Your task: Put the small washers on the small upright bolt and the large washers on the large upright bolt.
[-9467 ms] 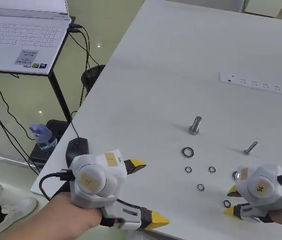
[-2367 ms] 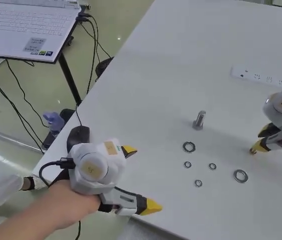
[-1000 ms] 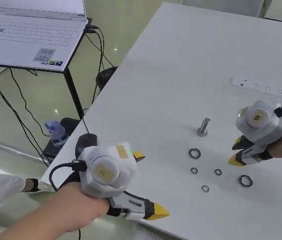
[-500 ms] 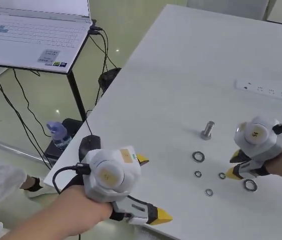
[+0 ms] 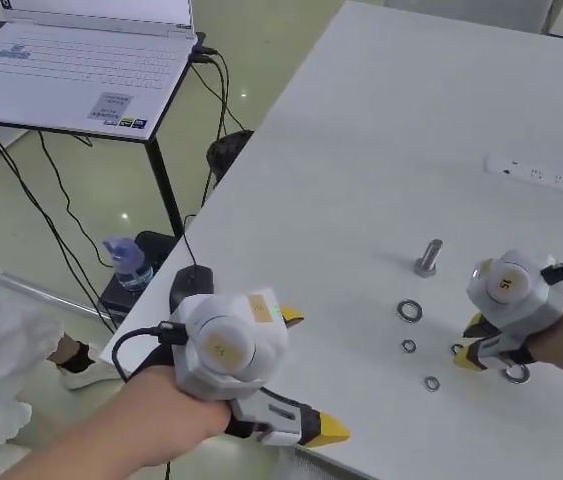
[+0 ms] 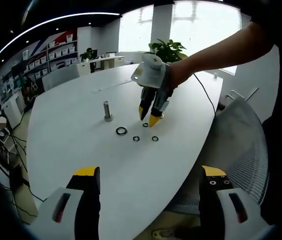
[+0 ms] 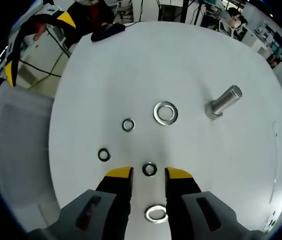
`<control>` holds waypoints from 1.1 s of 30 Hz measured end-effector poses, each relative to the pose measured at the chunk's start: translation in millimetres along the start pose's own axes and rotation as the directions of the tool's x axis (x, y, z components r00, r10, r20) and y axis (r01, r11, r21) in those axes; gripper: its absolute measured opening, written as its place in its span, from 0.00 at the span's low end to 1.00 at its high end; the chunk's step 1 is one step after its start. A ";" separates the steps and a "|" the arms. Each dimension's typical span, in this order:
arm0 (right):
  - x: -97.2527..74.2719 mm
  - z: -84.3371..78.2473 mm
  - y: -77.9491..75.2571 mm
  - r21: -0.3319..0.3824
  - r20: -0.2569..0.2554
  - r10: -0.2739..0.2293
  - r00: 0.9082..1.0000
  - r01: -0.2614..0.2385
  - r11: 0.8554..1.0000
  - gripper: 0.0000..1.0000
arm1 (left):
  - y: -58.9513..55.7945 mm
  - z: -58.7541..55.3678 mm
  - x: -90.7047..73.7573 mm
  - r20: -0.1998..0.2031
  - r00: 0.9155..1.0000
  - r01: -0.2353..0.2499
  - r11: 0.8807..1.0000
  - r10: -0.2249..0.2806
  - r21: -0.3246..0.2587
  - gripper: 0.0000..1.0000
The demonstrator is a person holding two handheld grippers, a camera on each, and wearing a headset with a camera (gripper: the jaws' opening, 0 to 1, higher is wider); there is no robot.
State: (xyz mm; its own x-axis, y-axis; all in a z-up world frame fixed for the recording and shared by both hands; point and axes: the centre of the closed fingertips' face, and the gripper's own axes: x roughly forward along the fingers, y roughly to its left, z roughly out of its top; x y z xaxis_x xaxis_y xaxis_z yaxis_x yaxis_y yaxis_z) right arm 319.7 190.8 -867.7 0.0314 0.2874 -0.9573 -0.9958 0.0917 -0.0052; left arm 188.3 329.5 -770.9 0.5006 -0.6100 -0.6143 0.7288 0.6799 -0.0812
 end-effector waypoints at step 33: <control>3.8 -3.7 1.3 0.008 -0.049 -0.013 0.999 0.013 1.000 0.17 | 4.0 2.5 -4.7 0.015 1.000 -0.028 1.000 0.028 -0.005 0.80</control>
State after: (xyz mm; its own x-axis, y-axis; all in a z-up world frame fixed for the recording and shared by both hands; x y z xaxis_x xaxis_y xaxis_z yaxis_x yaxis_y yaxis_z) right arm 318.3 188.5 -872.4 0.0399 0.2392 -0.9702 -0.9946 0.1027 -0.0155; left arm 190.0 334.1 -766.3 0.5274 -0.5968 -0.6047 0.7125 0.6984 -0.0678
